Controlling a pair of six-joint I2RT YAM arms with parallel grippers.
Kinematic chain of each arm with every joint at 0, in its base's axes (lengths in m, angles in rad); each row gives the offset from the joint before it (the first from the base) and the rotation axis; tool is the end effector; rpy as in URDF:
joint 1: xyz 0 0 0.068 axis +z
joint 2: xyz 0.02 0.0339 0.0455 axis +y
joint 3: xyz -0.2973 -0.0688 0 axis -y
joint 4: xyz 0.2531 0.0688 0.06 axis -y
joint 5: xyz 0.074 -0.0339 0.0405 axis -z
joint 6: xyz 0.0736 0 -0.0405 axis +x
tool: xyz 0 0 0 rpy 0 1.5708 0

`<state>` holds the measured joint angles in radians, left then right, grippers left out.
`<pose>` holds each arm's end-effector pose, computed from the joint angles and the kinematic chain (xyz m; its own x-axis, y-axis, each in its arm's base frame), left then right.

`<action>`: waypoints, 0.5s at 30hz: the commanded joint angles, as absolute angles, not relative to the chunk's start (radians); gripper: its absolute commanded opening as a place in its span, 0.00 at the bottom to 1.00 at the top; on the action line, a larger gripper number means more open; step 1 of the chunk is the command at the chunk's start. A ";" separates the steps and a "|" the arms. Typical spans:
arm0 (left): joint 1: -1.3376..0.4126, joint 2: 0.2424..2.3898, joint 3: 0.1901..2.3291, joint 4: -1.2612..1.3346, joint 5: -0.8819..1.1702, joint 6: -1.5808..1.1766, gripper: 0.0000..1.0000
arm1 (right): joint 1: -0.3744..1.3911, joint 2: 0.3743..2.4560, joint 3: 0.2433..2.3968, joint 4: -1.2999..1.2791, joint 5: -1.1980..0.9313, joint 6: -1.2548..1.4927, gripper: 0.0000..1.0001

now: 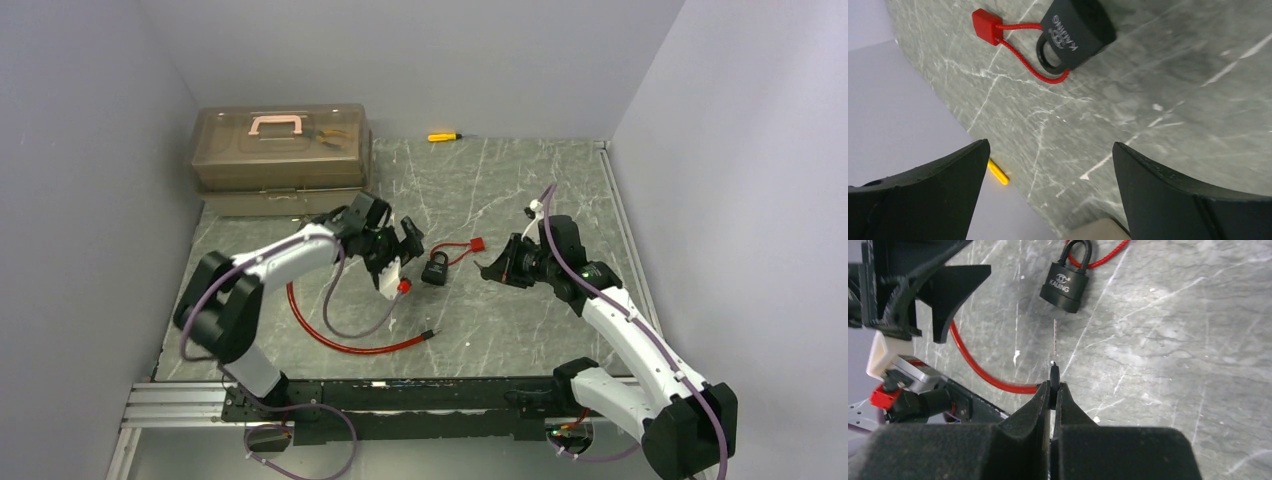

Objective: Unlock with the key

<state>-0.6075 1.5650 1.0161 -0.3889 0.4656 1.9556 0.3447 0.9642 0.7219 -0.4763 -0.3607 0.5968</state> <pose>0.2670 -0.2259 0.2172 0.9234 0.3668 -0.1134 0.3403 -0.6451 0.6842 0.1965 0.0982 0.2612 -0.8307 0.2604 -0.4920 -0.1201 0.7792 0.6152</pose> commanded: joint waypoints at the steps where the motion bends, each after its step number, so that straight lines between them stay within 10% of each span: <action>1: -0.569 1.729 1.274 -0.701 0.654 2.414 1.00 | 0.311 0.927 0.778 -0.525 -0.296 0.580 0.00; 8: -0.600 1.938 1.466 -0.948 0.624 2.669 0.99 | 0.237 0.920 0.783 -0.530 -0.311 0.585 0.00; 15: -0.658 1.968 1.450 -0.627 0.818 2.470 0.96 | 0.205 0.941 0.750 -0.494 -0.349 0.586 0.00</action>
<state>-0.6323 1.9743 1.4368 -0.7582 0.6506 2.0689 0.2180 0.9367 0.7418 -0.5224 -0.3241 0.5911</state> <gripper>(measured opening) 0.981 0.033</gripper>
